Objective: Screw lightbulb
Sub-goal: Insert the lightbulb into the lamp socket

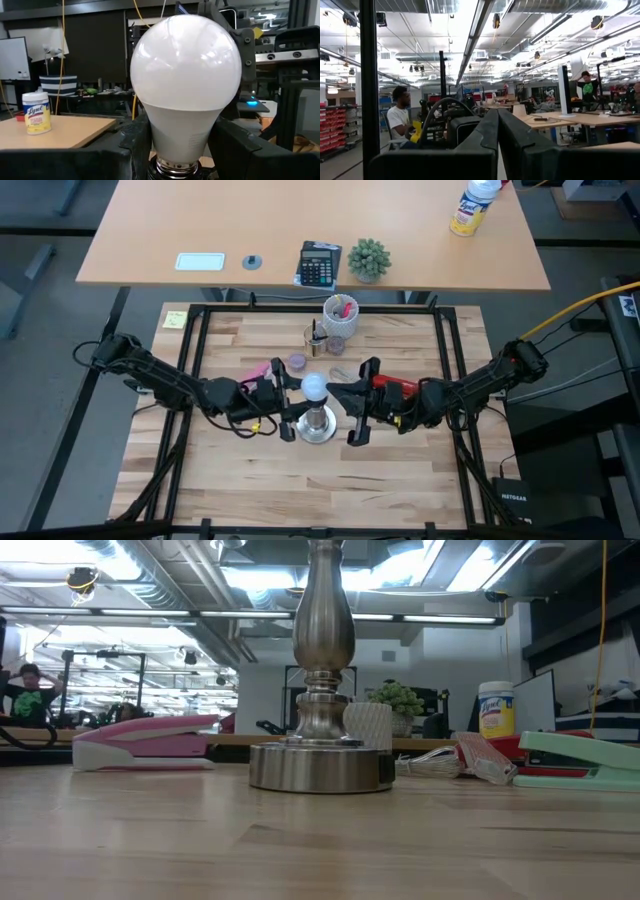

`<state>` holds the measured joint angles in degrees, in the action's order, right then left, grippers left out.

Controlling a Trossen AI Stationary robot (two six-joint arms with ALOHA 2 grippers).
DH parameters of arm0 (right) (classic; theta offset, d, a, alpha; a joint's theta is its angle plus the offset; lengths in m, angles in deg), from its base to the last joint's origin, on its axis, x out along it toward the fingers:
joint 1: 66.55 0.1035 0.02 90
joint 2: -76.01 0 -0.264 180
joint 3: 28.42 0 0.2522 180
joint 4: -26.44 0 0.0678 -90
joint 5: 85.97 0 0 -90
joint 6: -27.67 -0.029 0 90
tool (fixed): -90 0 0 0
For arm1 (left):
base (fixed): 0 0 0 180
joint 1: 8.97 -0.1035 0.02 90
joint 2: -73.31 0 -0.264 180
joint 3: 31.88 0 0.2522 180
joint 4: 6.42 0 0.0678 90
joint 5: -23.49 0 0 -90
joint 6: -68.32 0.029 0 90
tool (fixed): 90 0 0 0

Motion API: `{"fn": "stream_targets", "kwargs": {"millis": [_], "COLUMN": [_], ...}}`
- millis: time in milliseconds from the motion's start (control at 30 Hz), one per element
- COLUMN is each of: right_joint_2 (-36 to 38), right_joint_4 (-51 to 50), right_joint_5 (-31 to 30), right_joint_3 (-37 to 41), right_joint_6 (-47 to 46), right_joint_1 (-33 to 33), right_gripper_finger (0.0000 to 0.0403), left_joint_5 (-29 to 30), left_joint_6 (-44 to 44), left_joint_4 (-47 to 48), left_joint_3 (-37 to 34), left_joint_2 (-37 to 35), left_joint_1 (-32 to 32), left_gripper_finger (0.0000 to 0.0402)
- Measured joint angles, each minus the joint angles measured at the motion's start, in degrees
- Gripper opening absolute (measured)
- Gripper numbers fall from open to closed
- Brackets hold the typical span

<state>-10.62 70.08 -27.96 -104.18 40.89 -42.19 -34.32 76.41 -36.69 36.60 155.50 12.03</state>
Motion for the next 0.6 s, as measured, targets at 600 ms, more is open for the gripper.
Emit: {"fn": "stream_targets", "kwargs": {"millis": [600], "right_joint_2": [-0.1], "right_joint_4": [-34.3], "right_joint_5": [3.0], "right_joint_3": [-19.3], "right_joint_6": [-1.2], "right_joint_1": [-3.2], "right_gripper_finger": [0.001], "left_joint_5": [2.8], "left_joint_6": [-0.5], "left_joint_4": [0.3], "left_joint_3": [0.0], "left_joint_2": [0.0], "left_joint_1": [0.0], "left_gripper_finger": [0.0159]}}
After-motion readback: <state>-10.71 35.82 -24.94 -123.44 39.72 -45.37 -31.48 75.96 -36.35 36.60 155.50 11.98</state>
